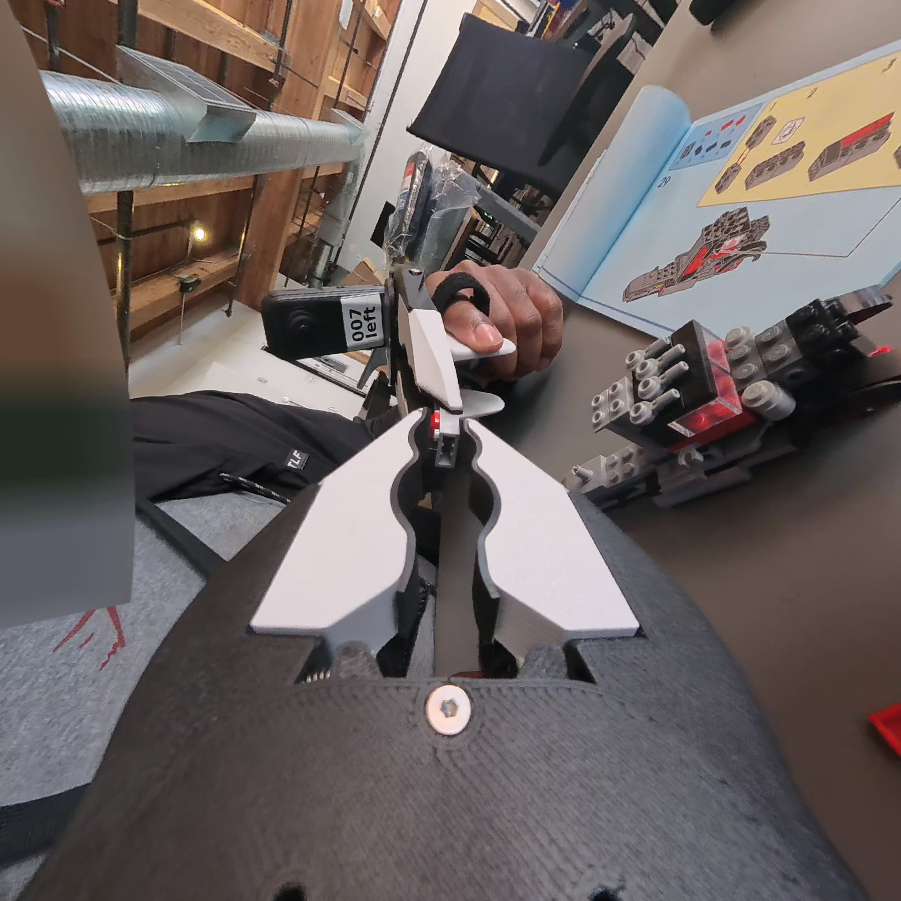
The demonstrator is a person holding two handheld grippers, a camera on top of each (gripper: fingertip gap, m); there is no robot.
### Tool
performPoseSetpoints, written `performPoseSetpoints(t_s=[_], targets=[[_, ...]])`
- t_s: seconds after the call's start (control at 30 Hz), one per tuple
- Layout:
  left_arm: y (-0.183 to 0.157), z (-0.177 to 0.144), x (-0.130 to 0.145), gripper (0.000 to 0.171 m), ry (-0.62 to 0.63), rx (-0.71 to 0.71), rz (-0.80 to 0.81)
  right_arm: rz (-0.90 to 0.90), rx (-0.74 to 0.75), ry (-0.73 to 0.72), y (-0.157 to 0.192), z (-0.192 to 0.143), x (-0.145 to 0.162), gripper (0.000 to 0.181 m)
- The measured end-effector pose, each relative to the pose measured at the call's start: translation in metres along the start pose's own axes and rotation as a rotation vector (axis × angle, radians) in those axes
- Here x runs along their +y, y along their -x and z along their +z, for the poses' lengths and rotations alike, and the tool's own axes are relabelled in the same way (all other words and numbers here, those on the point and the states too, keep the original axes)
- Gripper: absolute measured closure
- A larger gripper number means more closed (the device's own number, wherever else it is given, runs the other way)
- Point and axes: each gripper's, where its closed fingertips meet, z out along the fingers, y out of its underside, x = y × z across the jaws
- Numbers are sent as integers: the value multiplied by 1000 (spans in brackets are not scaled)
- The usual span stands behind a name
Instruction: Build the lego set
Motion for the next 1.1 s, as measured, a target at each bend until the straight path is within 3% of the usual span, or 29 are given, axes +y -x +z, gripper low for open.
performPoseSetpoints(t_s=[0.33,0.43,0.53,0.63,0.83,0.97,1.1], targets=[[1,-1,2,155,-1,0,-23,-68,38,-12,-1,-1,-3,170],[2,-2,3,155,0,3,-39,-124,82,-33,-2,-10,-12,149],[2,-1,10,155,30,10,-56,-216,118,-76,2,-31,-26,144],[3,-1,15,155,55,11,-71,-346,283,-89,-11,-65,-30,146],[1,2,23,155,95,20,-87,-446,606,-48,-39,-133,-4,157],[1,2,24,155,98,17,-91,-445,697,0,-51,-147,16,158],[2,2,23,155,93,10,-97,-439,690,-19,-47,-149,19,158]])
